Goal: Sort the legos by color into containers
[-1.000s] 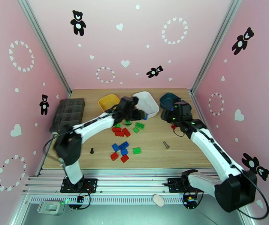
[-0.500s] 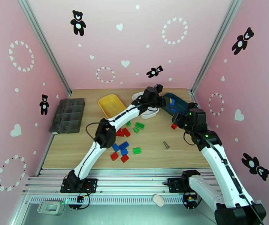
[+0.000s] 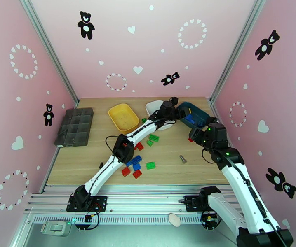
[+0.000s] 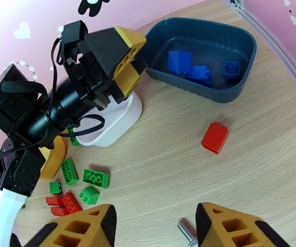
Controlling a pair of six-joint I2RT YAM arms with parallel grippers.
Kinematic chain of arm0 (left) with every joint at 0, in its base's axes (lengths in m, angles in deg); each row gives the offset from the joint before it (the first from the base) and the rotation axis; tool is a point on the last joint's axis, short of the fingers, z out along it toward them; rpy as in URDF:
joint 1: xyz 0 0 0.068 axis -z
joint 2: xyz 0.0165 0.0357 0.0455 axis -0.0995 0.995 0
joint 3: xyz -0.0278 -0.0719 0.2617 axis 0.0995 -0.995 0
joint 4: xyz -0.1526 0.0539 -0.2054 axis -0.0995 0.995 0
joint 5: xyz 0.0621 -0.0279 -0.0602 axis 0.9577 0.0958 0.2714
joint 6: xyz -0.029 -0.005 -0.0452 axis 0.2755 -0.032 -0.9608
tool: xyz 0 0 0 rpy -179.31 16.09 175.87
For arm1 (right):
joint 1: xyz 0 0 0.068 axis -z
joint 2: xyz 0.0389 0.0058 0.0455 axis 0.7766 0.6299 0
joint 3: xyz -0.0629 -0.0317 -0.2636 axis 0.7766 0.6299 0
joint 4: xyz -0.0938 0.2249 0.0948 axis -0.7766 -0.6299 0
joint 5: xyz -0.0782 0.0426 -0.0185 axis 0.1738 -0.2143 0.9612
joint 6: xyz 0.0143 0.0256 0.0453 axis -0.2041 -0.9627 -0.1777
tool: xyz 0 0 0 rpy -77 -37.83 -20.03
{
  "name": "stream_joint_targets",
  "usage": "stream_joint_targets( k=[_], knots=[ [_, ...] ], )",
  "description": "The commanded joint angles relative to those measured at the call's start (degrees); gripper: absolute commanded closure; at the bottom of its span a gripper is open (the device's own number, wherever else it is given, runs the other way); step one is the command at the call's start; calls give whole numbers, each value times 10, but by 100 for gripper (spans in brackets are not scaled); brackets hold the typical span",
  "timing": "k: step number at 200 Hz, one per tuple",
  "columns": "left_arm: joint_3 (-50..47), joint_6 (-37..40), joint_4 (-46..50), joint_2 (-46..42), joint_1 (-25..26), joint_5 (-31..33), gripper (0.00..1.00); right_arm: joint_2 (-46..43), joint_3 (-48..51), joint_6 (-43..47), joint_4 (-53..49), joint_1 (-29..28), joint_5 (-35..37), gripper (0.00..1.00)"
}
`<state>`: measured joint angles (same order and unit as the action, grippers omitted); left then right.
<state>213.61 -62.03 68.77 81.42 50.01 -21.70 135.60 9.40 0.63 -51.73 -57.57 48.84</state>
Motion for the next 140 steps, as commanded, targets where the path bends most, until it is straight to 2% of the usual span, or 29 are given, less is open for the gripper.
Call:
stream_joint_targets(
  k=[1, 33, 57, 81, 97, 124, 140],
  knots=[
    [-10, 23, -6, -66, -2, -6, 19, -9, 10, -3, -6, 2, -7, 44],
    [-95, 75, 27, -149, 3, 2, 23, -15, 7, 7, -11, 2, -10, 44],
    [-237, 133, 45, -265, 9, 55, 23, -16, 12, 15, -6, 1, -17, 44],
    [-392, 177, 76, -384, 8, 139, 22, 0, 24, 19, 14, -6, -43, 42],
    [-499, 205, 90, -460, 7, 191, 21, 24, 28, 24, 23, -31, -43, 41],
    [-665, 233, 125, -565, -1, 274, 20, 82, 24, 30, 40, -121, -11, 37],
    [-757, 228, 142, -618, -14, 295, 20, 131, 13, 31, 47, -182, 10, 35]
  ],
)
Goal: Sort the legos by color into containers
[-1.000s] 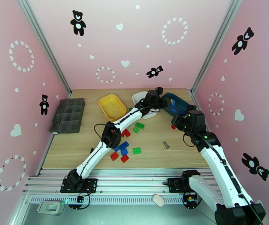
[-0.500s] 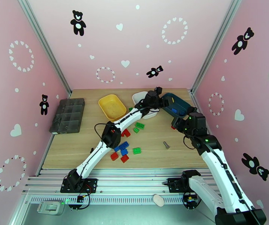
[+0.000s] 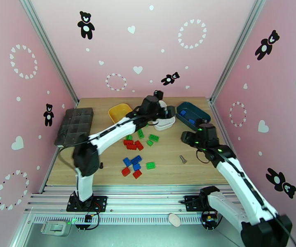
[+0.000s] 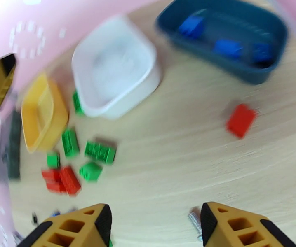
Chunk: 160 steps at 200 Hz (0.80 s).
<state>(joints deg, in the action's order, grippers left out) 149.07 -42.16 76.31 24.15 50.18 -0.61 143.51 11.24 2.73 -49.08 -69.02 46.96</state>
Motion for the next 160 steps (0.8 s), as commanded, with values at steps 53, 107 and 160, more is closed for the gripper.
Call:
stream_joint_targets(
  k=[53, 107, 160],
  knots=[
    [-357, -18, 92, -207, -78, 98, 20, 283, -130, 34, 21, -271, 83, 38],
    [-496, -42, 83, -363, -232, 32, 10, 507, -354, 84, -33, -397, 73, 43],
    [-587, -93, -7, -392, -372, -103, 2, 612, -462, 98, -88, -431, 58, 41]
  ],
)
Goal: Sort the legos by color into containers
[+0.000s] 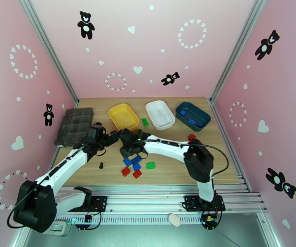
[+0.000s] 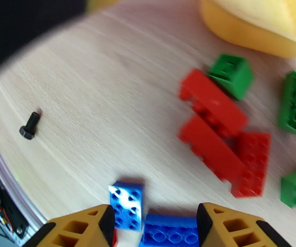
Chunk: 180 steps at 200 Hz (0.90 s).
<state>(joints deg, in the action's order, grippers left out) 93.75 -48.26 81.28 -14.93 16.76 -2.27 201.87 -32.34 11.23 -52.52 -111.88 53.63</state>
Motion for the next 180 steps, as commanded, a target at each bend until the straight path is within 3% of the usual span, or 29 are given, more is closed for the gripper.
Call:
stream_joint_targets(
  k=[1, 119, 180],
  knots=[
    [-35, -33, -58, -1, -39, -87, 2, 29, -27, 13, -54, -3, -11, 41],
    [-55, -29, -73, -6, -62, -112, 2, 112, -79, 20, -75, -27, -32, 46],
    [-57, -30, -77, -4, -62, -115, 2, 127, -85, 11, -80, -27, -7, 57]
  ],
)
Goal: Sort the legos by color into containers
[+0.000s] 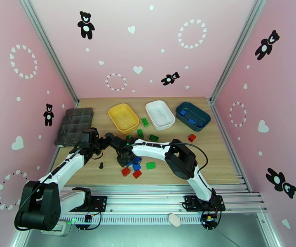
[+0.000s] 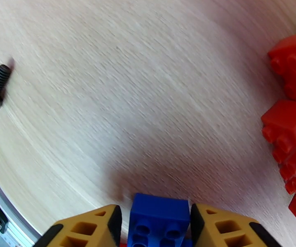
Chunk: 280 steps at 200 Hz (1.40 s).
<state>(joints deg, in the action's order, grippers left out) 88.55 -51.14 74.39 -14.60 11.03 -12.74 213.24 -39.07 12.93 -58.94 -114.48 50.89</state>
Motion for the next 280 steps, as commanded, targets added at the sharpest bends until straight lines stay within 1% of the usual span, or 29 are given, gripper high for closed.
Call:
stream_joint_targets(
  k=[1, 34, 63, 94, 110, 141, 177, 207, 245, 267, 280],
  knots=[
    [-5, -1, -8, -7, -5, -10, 2, 13, -18, -6, -15, -1, 20, 57],
    [-11, -4, -22, -1, -5, -19, 3, -4, -22, -10, -3, 0, 36, 64],
    [-20, -21, -53, 13, -5, -41, 4, -33, -18, -22, 18, 16, 36, 71],
    [-17, -37, -88, 36, 6, -63, 4, -90, 24, -32, 52, 43, 25, 73],
    [-4, -42, -101, 53, 26, -69, 5, -125, 56, -36, 73, 62, 19, 73],
    [31, -47, -119, 88, 88, -61, 5, -208, 131, -47, 109, 114, 10, 73],
    [84, -56, -142, 133, 161, -54, 7, -297, 199, -57, 96, 203, 44, 73],
    [145, -52, -157, 194, 234, -60, 6, -368, 257, -59, 87, 312, 64, 73],
    [276, -53, -186, 311, 316, -88, 6, -435, 279, -49, 83, 452, 90, 72],
    [369, -53, -189, 389, 352, -112, 2, -439, 266, -46, 83, 519, 106, 71],
    [431, -54, -182, 433, 366, -129, 1, -431, 253, -45, 85, 549, 108, 70]
  ],
)
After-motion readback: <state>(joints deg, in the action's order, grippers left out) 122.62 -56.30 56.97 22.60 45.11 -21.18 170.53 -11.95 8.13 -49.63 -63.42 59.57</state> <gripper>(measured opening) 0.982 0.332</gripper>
